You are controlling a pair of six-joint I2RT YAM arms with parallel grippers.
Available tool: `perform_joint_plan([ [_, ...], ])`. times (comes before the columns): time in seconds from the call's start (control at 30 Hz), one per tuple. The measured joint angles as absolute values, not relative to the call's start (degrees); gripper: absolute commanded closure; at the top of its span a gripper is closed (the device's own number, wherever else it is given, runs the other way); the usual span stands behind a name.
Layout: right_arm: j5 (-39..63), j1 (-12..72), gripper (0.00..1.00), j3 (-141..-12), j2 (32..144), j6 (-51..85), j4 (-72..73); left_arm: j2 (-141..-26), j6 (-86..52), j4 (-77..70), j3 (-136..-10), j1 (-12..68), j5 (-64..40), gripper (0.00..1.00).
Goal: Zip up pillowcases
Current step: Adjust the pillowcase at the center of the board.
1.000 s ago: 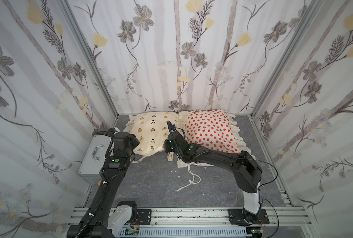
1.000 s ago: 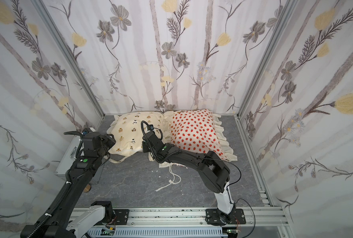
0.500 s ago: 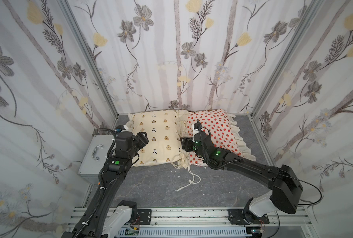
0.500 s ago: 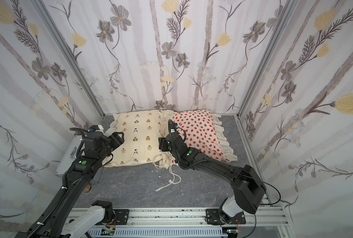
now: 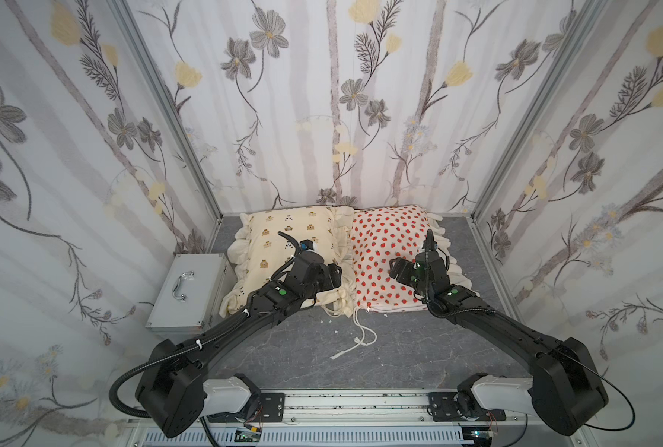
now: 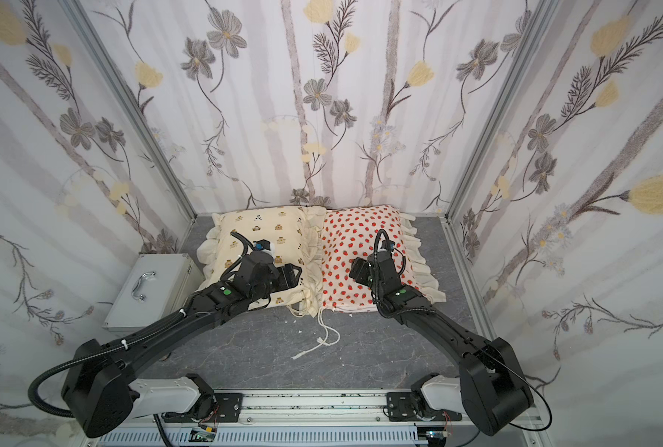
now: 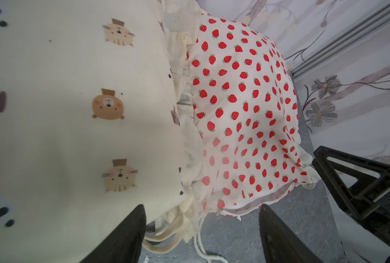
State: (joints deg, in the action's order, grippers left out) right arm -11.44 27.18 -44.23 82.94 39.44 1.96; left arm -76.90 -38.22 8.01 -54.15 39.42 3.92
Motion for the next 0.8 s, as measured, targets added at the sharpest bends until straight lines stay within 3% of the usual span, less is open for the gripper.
perform_joint_plan([
  [0.3, -8.60, 17.52, 0.09, -44.21, 88.05, 39.66, 1.41, -95.22, -39.20, 4.14, -65.91, 42.33, 4.25, 0.19],
  [0.57, -6.07, 14.70, 0.10, -48.80, 96.82, 39.64, 1.61, -104.71, -39.42, 4.91, -73.89, 42.39, 5.28, 0.18],
  [0.8, -5.50, 13.74, 0.21, -52.10, 102.72, 39.64, 1.74, -108.90, -39.88, 6.76, -76.38, 42.02, 8.08, 0.17],
])
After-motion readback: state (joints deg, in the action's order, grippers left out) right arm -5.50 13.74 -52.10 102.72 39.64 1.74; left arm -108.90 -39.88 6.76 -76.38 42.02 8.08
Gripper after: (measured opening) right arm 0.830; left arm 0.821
